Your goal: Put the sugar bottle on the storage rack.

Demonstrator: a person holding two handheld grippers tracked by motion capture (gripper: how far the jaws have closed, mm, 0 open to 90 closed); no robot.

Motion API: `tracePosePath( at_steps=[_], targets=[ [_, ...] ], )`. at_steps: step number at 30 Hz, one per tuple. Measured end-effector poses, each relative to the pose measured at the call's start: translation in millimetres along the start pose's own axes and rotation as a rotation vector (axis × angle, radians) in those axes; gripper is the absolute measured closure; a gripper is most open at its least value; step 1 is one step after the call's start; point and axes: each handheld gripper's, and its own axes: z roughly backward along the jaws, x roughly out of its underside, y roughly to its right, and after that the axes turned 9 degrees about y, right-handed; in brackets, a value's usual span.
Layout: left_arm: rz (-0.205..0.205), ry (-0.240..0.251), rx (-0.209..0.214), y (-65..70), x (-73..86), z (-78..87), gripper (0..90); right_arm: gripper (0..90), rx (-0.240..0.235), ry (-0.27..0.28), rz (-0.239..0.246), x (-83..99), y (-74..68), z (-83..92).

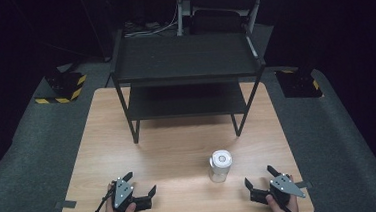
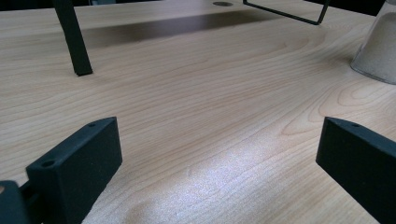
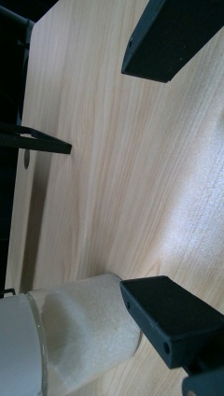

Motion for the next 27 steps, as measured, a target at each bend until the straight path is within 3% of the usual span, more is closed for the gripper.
tracePosePath(
  at_steps=[6,9,12,22,27],
  targets=[
    [-0.002,-0.001,0.005,-0.5,-0.1,0.1,0.5,0.0,0.020,0.019,0.000,-13.6,-7.0,2.9],
    [0.000,-0.001,0.004,-0.5,-0.1,0.1,0.5,0.0,0.019,0.054,-0.015,-23.5,-11.1,4.2],
    [0.000,0.000,0.006,-0.8,0.0,0.1,0.5,0.0,0.022,0.071,0.001,-30.7,-14.8,4.5],
    [0.006,0.002,0.014,-3.0,0.4,0.3,0.5,0.0,-0.031,0.156,0.025,-66.7,-32.4,5.4],
    [0.011,0.003,0.017,-3.8,0.6,0.4,0.5,0.0,-0.049,0.157,0.022,-69.4,-42.3,1.5]
  ],
)
